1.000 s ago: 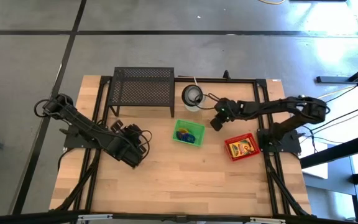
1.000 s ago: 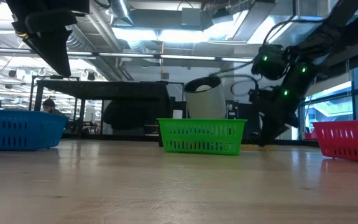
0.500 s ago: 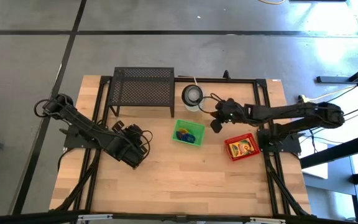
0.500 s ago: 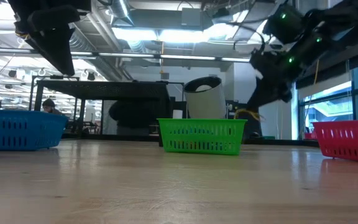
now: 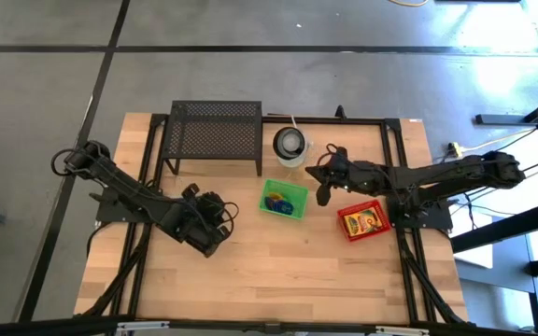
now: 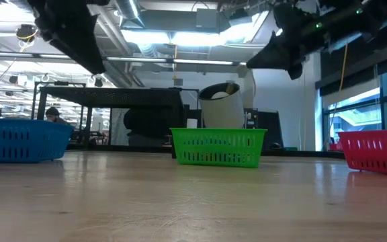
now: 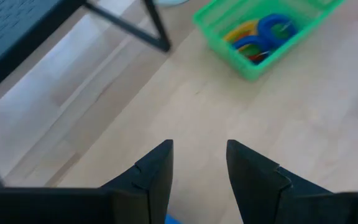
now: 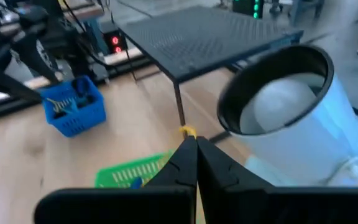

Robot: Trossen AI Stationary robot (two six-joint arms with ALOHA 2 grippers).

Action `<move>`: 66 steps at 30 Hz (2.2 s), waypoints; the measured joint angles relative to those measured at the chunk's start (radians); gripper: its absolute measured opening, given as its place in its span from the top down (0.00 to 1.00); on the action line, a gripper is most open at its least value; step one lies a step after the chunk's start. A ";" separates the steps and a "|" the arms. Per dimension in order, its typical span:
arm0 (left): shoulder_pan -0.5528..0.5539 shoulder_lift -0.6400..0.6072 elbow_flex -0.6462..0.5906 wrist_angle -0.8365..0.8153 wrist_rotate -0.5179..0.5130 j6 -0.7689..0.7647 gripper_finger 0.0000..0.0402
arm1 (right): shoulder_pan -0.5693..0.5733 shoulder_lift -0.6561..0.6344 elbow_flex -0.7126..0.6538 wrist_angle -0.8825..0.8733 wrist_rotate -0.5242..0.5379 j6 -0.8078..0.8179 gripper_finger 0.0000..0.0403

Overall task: Pick & Place Office Desk Supplies
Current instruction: Put the yellow rubber band into the blue bin

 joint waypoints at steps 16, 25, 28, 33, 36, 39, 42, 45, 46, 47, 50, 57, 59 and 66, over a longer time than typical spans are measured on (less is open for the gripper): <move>0.001 0.023 0.000 0.624 -0.085 0.634 0.59 | 0.196 0.017 0.001 0.272 0.006 -0.060 1.00; 0.032 0.104 0.000 0.983 -0.079 0.946 0.46 | 0.308 0.116 0.002 0.487 0.006 -0.183 1.00; 0.047 0.116 0.000 1.092 -0.071 1.000 0.43 | 0.332 0.159 0.002 0.536 0.006 -0.220 1.00; 0.076 0.115 0.000 1.212 -0.007 0.999 0.42 | 0.356 0.217 0.001 0.582 0.006 -0.305 1.00; 0.087 0.115 0.000 1.261 0.038 1.014 0.42 | 0.357 0.223 0.004 0.595 0.003 -0.341 1.00; 0.102 0.115 0.000 1.261 0.099 1.003 0.42 | 0.357 0.224 0.005 0.594 0.003 -0.359 1.00; 0.115 0.115 0.000 1.260 0.123 0.990 0.42 | 0.357 0.224 0.005 0.594 0.003 -0.382 1.00; 0.124 0.115 0.000 1.259 0.143 0.987 0.42 | 0.357 0.224 0.005 0.594 0.003 -0.383 1.00; 0.127 0.115 0.000 1.259 0.150 0.986 0.42 | 0.357 0.224 0.005 0.593 0.003 -0.383 1.00; 0.128 0.115 0.000 1.259 0.163 0.986 0.43 | 0.357 0.224 0.005 0.593 0.003 -0.385 1.00; 0.128 0.115 0.000 1.259 0.197 0.987 0.42 | 0.357 0.224 0.005 0.593 0.003 -0.385 1.00; 0.128 0.115 0.000 1.259 0.207 1.004 0.43 | 0.357 0.224 0.005 0.593 0.003 -0.390 1.00; 0.133 0.115 0.000 1.259 0.207 1.005 0.43 | 0.357 0.224 0.005 0.593 0.003 -0.393 1.00; 0.166 0.190 0.000 1.315 0.254 0.992 0.42 | 0.357 0.224 0.005 0.593 0.003 -0.409 1.00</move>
